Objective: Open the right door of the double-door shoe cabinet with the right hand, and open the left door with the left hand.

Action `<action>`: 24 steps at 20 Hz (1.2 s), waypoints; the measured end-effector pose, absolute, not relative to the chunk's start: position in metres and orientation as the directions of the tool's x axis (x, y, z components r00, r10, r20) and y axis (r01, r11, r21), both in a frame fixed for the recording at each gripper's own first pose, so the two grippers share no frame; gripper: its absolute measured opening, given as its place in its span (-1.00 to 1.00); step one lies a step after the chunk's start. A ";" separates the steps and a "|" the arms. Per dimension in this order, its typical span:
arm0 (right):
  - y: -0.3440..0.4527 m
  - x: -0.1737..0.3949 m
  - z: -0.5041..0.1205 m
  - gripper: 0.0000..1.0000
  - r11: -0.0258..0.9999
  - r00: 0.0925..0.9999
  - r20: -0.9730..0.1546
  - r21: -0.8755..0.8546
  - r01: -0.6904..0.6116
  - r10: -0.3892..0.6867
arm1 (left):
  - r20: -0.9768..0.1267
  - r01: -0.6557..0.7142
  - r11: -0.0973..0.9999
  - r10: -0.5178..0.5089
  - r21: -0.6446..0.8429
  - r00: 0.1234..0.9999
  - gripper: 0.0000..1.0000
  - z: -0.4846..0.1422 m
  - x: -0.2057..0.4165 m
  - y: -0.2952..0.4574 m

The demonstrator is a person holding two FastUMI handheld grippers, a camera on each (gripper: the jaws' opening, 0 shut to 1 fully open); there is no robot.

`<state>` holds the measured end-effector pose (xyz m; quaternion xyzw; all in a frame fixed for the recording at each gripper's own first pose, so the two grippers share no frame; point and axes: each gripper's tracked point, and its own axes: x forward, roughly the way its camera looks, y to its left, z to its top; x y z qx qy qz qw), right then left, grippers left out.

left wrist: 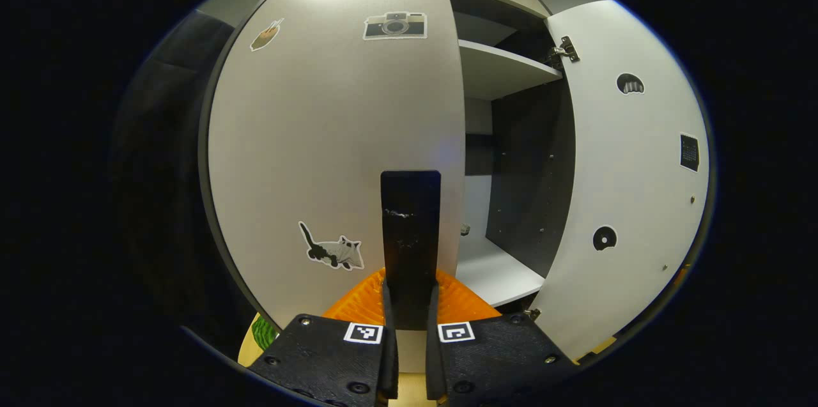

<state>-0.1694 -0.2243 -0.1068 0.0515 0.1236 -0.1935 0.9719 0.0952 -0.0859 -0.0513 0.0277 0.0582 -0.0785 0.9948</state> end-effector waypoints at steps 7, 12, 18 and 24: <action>-0.198 -0.167 -0.105 -0.76 0.947 0.920 -0.258 0.047 0.317 -0.295 | -0.122 0.160 0.986 -0.154 0.038 0.980 -0.65 -0.052 0.086 -0.081; -0.174 -0.154 -0.102 -0.76 0.972 0.943 -0.252 0.029 0.232 -0.218 | -0.122 0.144 0.989 -0.138 0.041 0.983 -0.65 -0.053 0.080 -0.077; -0.140 -0.135 -0.103 -0.76 0.993 0.960 -0.255 -0.013 0.119 -0.118 | -0.120 0.125 0.992 -0.120 0.036 0.985 -0.65 -0.052 0.075 -0.071; -0.095 -0.104 -0.103 -0.76 1.000 0.966 -0.257 -0.008 -0.028 0.025 | -0.126 0.097 0.995 -0.091 0.039 0.988 -0.65 -0.052 0.073 -0.065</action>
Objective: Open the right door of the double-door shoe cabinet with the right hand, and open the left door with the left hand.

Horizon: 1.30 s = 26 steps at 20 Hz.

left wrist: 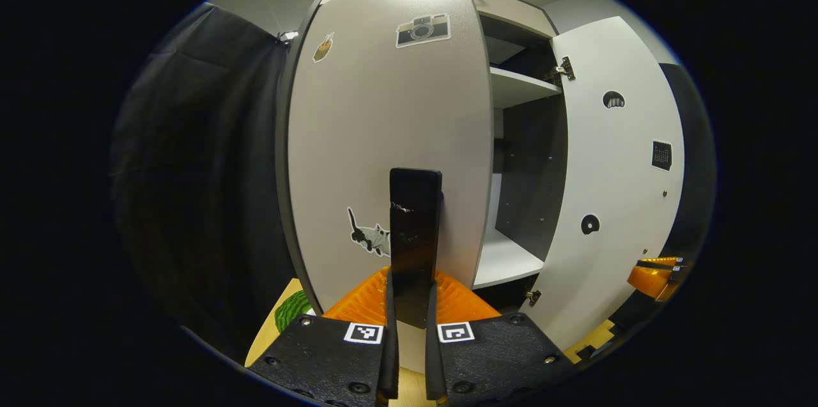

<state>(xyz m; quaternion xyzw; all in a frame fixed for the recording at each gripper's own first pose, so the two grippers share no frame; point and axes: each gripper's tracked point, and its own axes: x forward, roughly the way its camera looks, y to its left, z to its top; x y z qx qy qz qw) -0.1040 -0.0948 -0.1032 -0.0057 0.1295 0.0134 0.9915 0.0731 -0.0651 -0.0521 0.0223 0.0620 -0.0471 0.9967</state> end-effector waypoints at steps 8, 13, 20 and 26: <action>-0.051 -0.084 -0.112 -0.76 0.987 0.950 -0.271 0.000 -0.160 0.154 | -0.136 0.040 0.998 -0.033 0.045 0.990 -0.67 -0.051 0.071 -0.056; -0.034 -0.078 -0.115 -0.76 0.979 0.941 -0.277 0.006 -0.203 0.196 | -0.131 0.012 0.999 -0.005 0.051 0.991 -0.77 -0.051 0.073 -0.052; -0.019 -0.075 -0.121 -0.76 0.971 0.929 -0.290 0.008 -0.240 0.232 | -0.122 -0.011 0.998 0.018 0.065 0.992 -0.84 -0.050 0.072 -0.048; -0.005 -0.066 -0.123 -0.76 0.962 0.919 -0.291 0.015 -0.272 0.264 | -0.105 -0.051 0.994 0.061 0.097 0.993 -0.89 -0.050 0.071 -0.047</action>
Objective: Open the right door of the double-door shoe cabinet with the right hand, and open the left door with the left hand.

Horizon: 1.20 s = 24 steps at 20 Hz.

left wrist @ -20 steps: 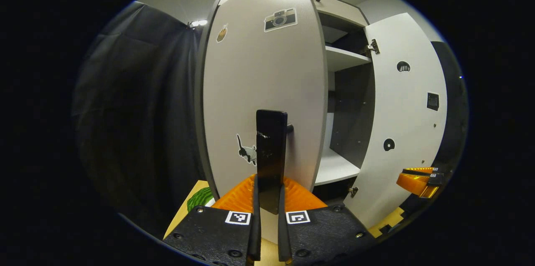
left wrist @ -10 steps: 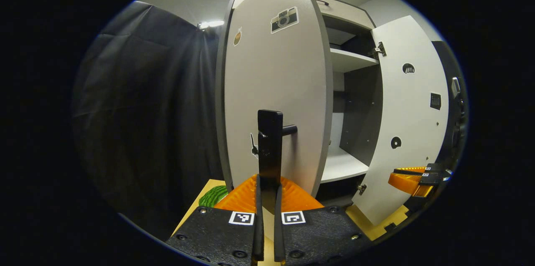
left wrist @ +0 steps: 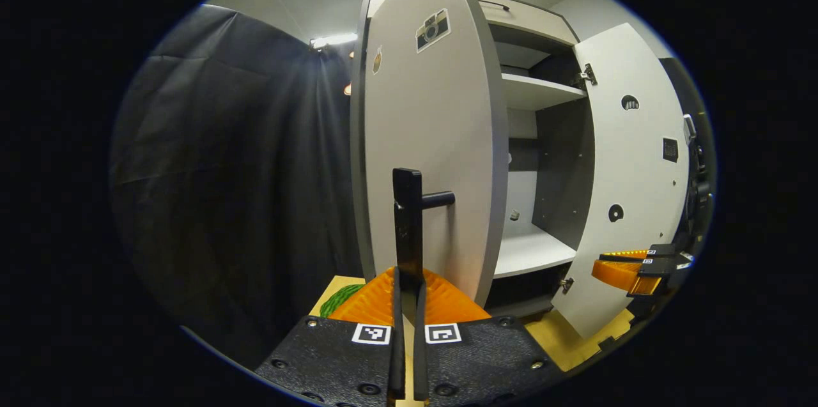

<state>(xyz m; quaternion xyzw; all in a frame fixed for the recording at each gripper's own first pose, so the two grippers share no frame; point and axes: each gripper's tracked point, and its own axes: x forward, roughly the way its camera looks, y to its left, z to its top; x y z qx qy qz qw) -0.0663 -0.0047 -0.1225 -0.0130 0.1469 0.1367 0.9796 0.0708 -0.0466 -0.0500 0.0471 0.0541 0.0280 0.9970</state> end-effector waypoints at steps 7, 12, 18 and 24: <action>0.002 -0.060 -0.123 -0.76 0.956 0.915 -0.288 0.011 -0.292 0.283 | -0.078 -0.136 0.981 0.147 0.138 0.986 -0.99 -0.049 0.073 -0.044; 0.006 -0.056 -0.121 -0.76 0.954 0.915 -0.282 0.008 -0.298 0.288 | -0.065 -0.157 0.973 0.170 0.170 0.983 -0.99 -0.049 0.072 -0.044; -0.004 -0.054 -0.118 -0.75 0.966 0.931 -0.269 -0.005 -0.259 0.248 | -0.061 -0.184 0.975 0.193 0.127 0.979 -0.99 -0.049 0.069 -0.041; -0.018 -0.051 -0.114 -0.66 0.980 0.948 -0.252 0.012 -0.200 0.196 | -0.066 -0.194 0.977 0.200 0.091 0.978 -1.00 -0.050 0.063 -0.038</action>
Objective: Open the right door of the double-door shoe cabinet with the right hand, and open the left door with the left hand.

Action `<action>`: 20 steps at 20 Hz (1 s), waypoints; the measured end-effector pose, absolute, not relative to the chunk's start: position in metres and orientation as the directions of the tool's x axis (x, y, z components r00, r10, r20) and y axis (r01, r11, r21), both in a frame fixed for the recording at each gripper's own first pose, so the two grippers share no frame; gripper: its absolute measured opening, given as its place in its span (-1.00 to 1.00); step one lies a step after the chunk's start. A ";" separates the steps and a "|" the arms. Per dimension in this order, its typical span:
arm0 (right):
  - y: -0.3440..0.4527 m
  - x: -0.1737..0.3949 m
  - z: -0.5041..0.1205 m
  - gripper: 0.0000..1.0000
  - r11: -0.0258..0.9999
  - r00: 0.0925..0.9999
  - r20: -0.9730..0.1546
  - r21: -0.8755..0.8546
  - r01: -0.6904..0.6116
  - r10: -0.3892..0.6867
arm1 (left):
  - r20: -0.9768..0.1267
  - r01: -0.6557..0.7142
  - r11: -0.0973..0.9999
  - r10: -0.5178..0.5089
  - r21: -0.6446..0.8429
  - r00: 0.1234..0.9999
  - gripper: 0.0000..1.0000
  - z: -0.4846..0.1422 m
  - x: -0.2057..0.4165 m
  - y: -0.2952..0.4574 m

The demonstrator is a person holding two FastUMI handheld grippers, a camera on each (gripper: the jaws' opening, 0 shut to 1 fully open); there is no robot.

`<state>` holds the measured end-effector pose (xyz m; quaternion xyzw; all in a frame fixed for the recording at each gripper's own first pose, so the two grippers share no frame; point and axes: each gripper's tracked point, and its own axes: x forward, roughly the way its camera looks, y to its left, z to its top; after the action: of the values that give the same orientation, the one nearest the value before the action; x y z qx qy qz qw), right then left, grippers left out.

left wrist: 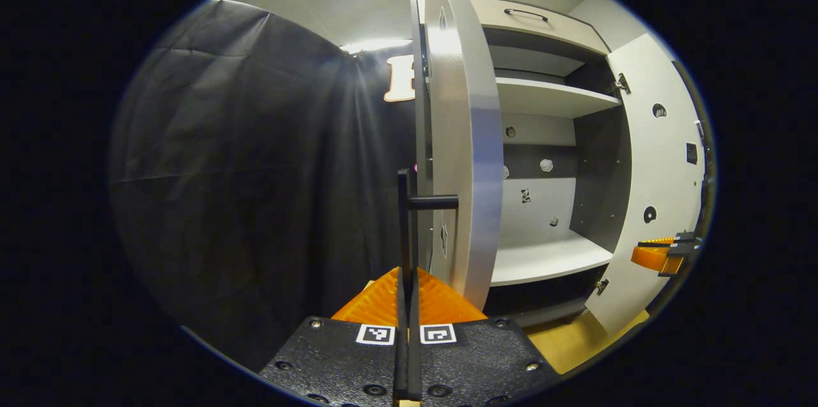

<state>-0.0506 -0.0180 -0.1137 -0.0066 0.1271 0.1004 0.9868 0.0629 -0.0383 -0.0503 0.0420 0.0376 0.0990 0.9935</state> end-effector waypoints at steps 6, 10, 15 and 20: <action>-0.031 -0.049 -0.117 -0.47 0.985 0.949 -0.263 0.064 -0.162 0.174 | -0.069 -0.218 0.974 0.223 0.067 0.972 -0.99 -0.050 0.060 -0.036; -0.035 -0.051 -0.122 -0.47 0.984 0.945 -0.271 0.054 -0.172 0.180 | -0.064 -0.236 0.970 0.240 0.064 0.969 -0.98 -0.049 0.059 -0.034; -0.026 -0.049 -0.127 -0.46 0.976 0.936 -0.277 0.067 -0.206 0.216 | -0.019 -0.349 0.933 0.352 0.084 0.936 -0.87 -0.038 0.054 -0.024; -0.016 -0.050 -0.127 -0.47 0.966 0.927 -0.274 0.075 -0.246 0.257 | 0.019 -0.349 0.935 0.349 0.062 0.937 -1.00 -0.027 0.042 -0.027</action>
<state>-0.0503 -0.0156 -0.1271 0.0195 0.1420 0.1282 0.9813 0.0418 -0.0275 -0.0270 0.0323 -0.0039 0.1773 0.9836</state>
